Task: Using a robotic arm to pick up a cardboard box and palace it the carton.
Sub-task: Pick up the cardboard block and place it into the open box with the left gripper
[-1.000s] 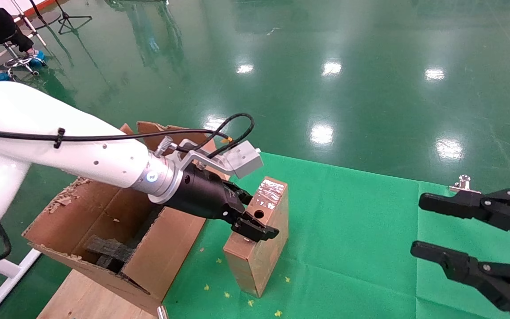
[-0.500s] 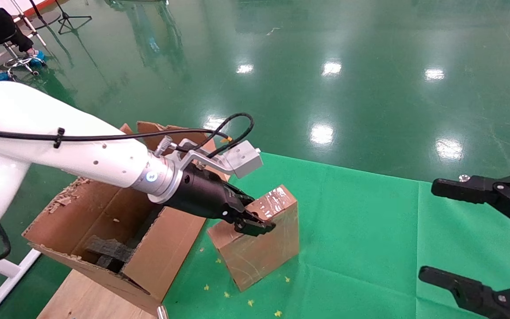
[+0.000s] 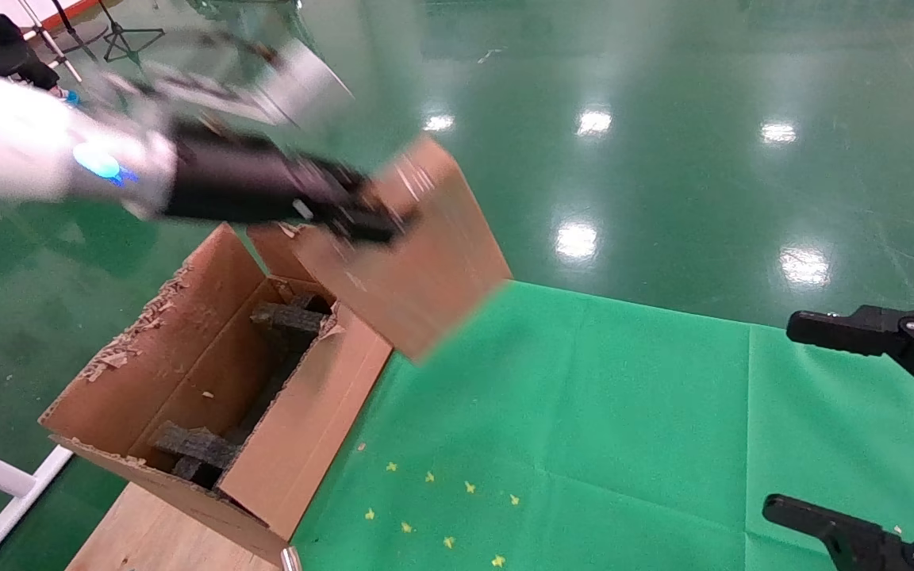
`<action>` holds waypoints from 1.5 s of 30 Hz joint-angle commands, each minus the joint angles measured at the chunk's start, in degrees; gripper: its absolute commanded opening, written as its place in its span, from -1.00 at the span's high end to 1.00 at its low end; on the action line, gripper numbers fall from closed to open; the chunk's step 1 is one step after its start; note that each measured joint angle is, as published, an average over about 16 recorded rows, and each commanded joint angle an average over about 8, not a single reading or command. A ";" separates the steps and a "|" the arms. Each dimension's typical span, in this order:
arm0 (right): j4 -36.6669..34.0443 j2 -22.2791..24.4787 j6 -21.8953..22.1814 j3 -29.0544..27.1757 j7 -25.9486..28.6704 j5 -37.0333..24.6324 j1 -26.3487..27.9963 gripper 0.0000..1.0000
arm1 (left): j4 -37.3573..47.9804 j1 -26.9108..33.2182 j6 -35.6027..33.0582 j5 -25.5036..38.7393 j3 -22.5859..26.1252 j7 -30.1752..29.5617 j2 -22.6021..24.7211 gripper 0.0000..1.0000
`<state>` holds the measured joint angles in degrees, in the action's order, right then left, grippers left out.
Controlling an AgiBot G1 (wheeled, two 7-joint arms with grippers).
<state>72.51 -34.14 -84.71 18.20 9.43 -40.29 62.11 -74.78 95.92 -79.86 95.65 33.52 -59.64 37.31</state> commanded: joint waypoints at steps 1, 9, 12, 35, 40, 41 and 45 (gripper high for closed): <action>0.00 0.00 0.00 0.00 0.00 0.00 0.00 -1.00 | 0.25 1.92 0.42 -0.48 -1.58 1.36 -1.83 1.00; 0.00 0.00 0.00 0.01 -0.01 0.01 0.00 -1.00 | 4.03 5.38 0.88 4.24 -3.20 6.41 -8.90 1.00; 0.00 0.01 0.01 0.02 -0.01 0.01 0.00 -1.00 | 6.58 4.32 1.11 6.16 -2.76 7.63 -11.23 1.00; 0.00 0.02 0.02 0.05 -0.02 0.03 0.01 -1.00 | 32.68 -15.44 21.82 0.86 -3.42 19.22 -12.71 1.00; 0.00 0.02 0.02 0.05 -0.03 0.04 0.01 -1.00 | 35.82 -17.24 23.95 1.76 -2.51 20.98 -10.43 1.00; 0.00 0.02 0.02 0.06 -0.03 0.04 0.01 -1.00 | 36.46 -17.32 24.14 2.28 -2.15 21.11 -9.81 1.00; 0.00 0.02 0.02 0.06 -0.03 0.04 0.02 -1.00 | 39.02 -16.99 25.07 5.12 -0.54 21.11 -7.24 1.00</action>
<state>72.51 -34.12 -84.69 18.26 9.40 -40.24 62.13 -35.56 79.15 -54.53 100.88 32.91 -38.97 30.03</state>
